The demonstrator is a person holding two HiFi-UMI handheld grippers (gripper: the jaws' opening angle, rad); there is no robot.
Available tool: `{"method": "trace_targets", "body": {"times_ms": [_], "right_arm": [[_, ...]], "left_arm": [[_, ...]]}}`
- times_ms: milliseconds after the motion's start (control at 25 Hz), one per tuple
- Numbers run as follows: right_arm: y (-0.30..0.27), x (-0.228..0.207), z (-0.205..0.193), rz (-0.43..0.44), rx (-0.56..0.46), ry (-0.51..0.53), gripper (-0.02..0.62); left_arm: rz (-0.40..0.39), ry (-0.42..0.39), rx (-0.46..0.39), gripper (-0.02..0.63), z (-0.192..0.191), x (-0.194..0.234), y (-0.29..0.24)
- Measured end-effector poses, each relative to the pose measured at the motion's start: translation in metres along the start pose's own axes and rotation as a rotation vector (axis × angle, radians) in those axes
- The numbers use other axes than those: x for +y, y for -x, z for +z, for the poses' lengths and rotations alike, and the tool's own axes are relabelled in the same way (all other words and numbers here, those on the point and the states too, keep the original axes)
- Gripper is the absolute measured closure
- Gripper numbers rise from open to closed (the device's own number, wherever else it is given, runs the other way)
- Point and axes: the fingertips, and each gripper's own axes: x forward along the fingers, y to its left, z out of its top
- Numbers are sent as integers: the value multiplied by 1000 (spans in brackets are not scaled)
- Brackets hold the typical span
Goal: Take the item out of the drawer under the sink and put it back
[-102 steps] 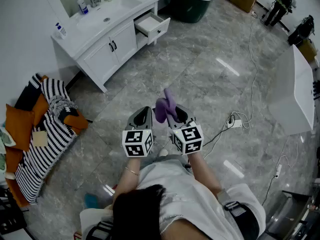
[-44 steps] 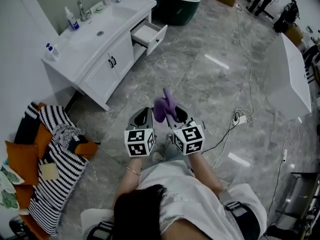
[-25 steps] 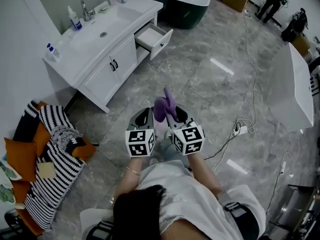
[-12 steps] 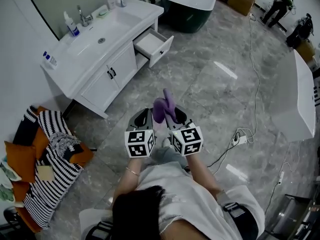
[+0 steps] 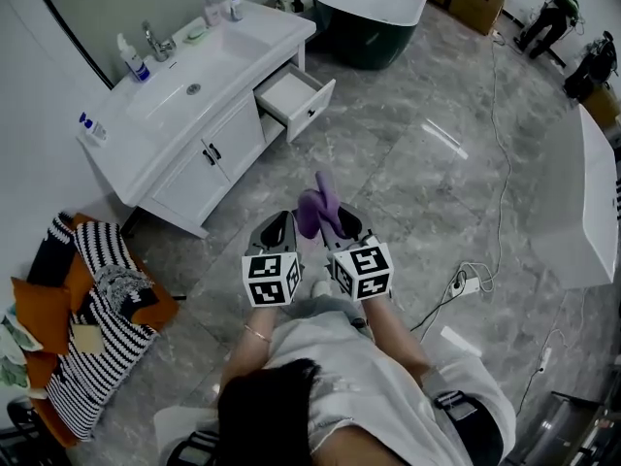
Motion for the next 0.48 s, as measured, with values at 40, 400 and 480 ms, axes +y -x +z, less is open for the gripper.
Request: {"method": "trace_targets", "body": {"times_ms": [40, 400, 480], "right_arm": [[-2, -5, 0, 1, 3, -1, 508], [-19, -39, 7, 37, 2, 10, 508], [-24, -44, 8, 44, 3, 11, 508]], "left_arm": [[1, -1, 1, 603, 1, -2, -5], [34, 12, -15, 603, 13, -11, -40], [43, 14, -14, 603, 14, -11, -46]]}}
